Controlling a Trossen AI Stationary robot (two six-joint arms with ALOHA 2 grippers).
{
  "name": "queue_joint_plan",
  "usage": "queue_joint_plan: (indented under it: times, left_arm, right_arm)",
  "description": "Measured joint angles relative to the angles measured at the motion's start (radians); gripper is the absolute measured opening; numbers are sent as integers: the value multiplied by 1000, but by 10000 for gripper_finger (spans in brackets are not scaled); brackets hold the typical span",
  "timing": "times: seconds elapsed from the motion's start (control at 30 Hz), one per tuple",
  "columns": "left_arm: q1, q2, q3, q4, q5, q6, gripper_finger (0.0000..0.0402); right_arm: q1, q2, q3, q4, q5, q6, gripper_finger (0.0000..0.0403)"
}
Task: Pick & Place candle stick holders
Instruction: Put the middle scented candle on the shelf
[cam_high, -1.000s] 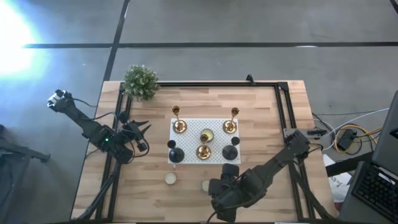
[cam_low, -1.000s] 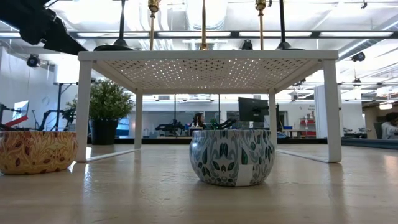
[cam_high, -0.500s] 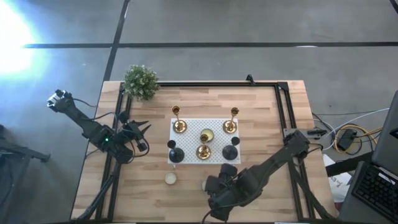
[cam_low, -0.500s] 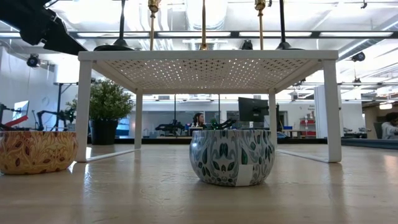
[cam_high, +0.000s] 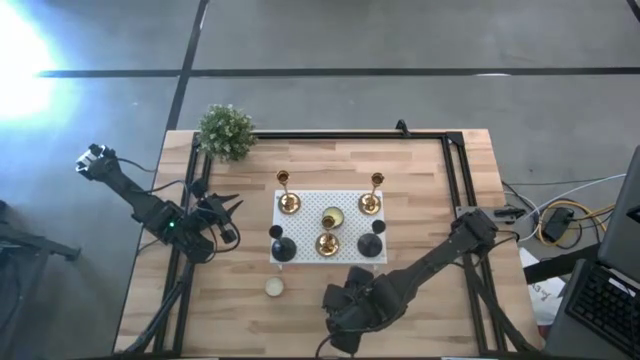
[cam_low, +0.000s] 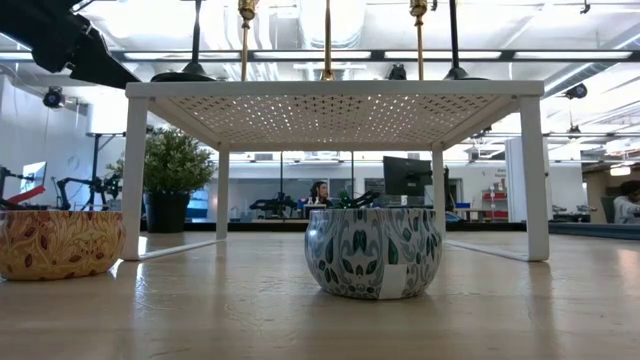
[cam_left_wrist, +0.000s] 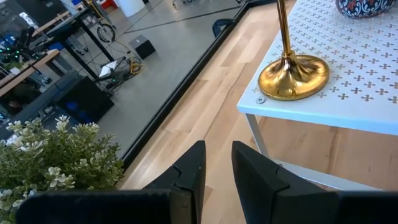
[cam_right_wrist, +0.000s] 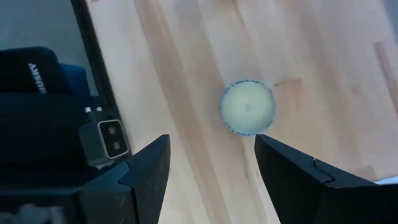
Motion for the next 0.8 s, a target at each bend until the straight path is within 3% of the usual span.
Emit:
queue_joint_plan:
  times: [0.43, 0.8]
  left_arm:
    - [0, 0, 0, 0, 0, 0, 83]
    - [0, 0, 0, 0, 0, 0, 83]
  right_arm:
    - [-73, 0, -45, 12, -2, -36, 228]
    - [-84, 0, -81, 36, 29, 41, 238]
